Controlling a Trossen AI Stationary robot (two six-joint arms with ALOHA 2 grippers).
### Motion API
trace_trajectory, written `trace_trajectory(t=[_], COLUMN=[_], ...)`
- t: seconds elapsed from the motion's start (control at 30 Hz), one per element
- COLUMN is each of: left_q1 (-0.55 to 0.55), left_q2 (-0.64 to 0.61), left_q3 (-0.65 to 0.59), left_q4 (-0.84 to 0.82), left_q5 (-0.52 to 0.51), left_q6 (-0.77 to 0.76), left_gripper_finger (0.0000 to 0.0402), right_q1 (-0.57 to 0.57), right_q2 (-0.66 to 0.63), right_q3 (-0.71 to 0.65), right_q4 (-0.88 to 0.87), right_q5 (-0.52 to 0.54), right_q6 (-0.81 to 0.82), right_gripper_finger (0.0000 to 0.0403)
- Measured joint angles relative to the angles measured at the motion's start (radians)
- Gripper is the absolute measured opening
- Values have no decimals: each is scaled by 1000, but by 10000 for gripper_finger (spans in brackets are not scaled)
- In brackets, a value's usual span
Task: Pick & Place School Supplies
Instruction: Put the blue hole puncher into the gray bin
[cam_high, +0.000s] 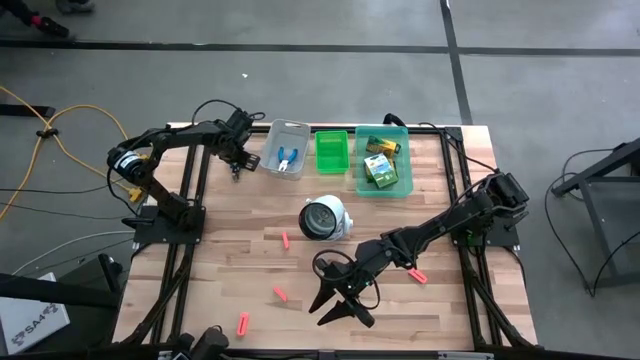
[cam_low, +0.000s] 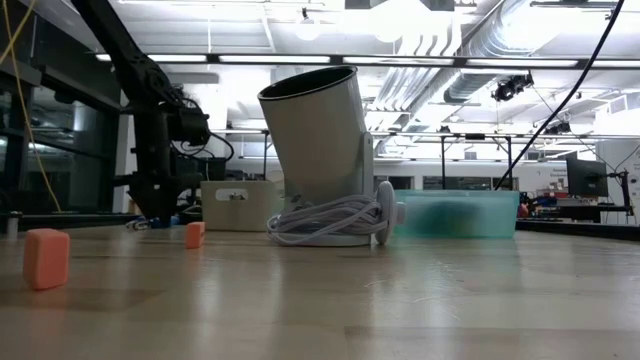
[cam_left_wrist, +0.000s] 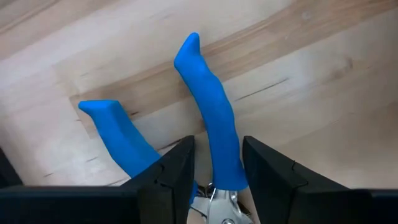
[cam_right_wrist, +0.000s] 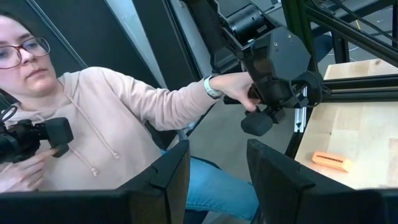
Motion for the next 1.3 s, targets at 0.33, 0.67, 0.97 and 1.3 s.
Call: trace_trajectory(t=[0.33, 0.67, 0.97, 1.3], left_q1=[0, 0, 0, -26], left_q2=[0, -13, -147, -375], left_q3=[-1, -3, -4, -3], left_q4=[0, -10, -46, 31], left_q5=[10, 14, 24, 264], left_q6=[0, 0, 0, -37], left_gripper_finger=[66, 51, 51, 51], right_q1=[0, 0, 0, 0], right_q2=[0, 0, 0, 0], right_q3=[0, 0, 0, 0], right_q4=[0, -1, -2, -2], right_q5=[1, 3, 3, 3], right_q6=[0, 0, 0, 0], right_gripper_finger=[149, 149, 149, 149])
